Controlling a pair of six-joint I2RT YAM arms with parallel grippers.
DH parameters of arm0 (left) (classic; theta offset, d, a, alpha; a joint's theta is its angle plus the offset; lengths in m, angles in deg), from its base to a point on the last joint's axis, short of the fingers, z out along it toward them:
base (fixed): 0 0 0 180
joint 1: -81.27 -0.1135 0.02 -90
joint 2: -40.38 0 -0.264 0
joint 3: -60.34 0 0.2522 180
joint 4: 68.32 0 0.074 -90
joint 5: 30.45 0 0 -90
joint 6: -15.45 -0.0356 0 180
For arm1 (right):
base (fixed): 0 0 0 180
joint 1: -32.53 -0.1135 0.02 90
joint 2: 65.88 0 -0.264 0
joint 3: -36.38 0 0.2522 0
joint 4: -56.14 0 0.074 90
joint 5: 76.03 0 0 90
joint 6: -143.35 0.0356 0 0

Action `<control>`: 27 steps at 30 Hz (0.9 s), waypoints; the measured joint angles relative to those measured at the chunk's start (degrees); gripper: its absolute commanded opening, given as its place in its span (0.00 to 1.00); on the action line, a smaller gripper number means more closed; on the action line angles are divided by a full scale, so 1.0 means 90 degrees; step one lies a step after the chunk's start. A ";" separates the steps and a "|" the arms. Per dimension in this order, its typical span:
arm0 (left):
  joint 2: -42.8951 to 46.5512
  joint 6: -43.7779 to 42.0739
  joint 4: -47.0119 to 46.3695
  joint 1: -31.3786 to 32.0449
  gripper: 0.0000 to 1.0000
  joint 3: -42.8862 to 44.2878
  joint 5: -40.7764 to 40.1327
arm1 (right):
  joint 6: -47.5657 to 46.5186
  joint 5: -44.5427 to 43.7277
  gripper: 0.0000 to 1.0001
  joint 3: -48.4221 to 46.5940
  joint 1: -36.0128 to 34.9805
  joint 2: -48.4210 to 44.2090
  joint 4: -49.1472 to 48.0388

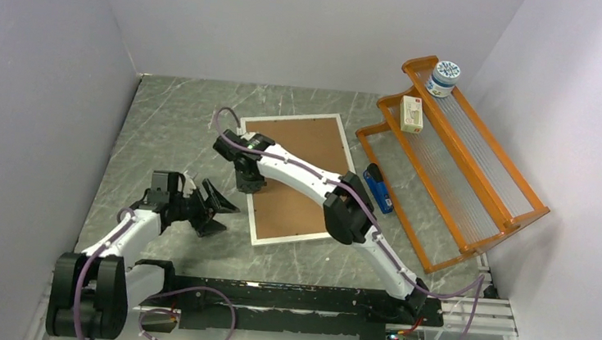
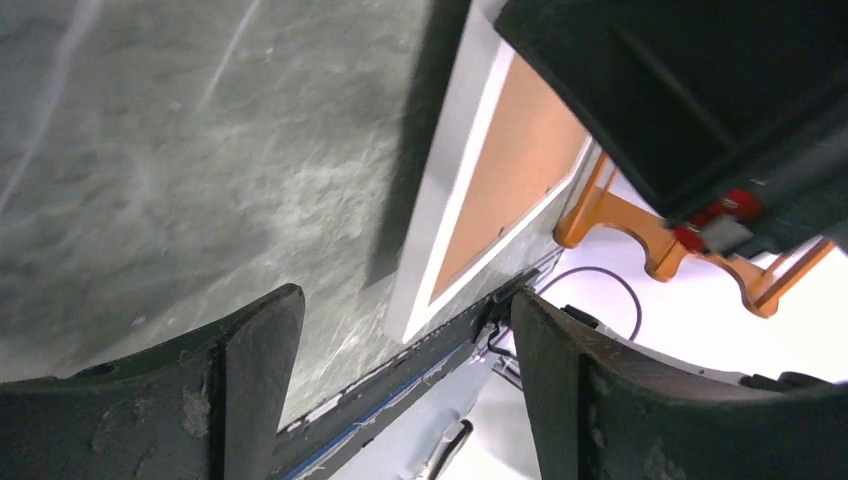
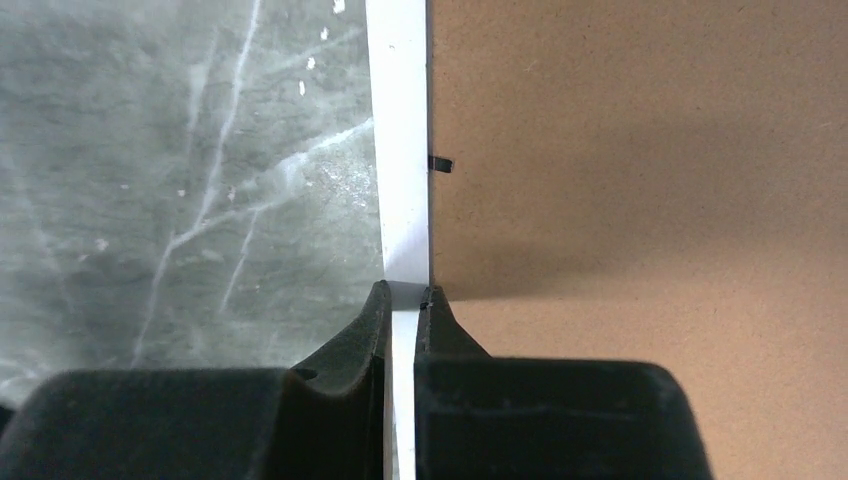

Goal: Put the photo into the frame
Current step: Turn over the photo frame at the center of the board.

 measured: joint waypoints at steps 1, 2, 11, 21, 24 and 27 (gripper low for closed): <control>-0.0112 0.0022 -0.0170 0.0044 0.83 -0.0032 0.0102 | 0.0000 0.0019 0.00 0.0000 0.0024 -0.0070 0.0000; -0.0226 0.0049 -0.0367 0.0102 0.84 -0.0046 0.0170 | 0.0010 0.0044 0.00 0.0000 0.0044 -0.0155 0.0000; -0.1511 0.0469 -0.2336 0.0651 0.73 -0.0019 0.1098 | 0.0070 0.0245 0.00 0.0134 0.0175 -0.0928 -0.0109; -0.2305 0.1078 -0.3636 0.0896 0.44 0.0250 0.1540 | 0.0121 0.0508 0.00 0.0243 0.0238 -0.0969 -0.0206; -0.2467 0.1224 -0.3813 0.0988 0.31 0.0294 0.1557 | 0.0238 0.0658 0.00 0.0255 0.0272 -0.1030 -0.0381; -0.2550 0.1377 -0.3959 0.1081 0.21 0.0291 0.1535 | 0.0308 0.0772 0.03 0.0294 0.0294 -0.1129 -0.0517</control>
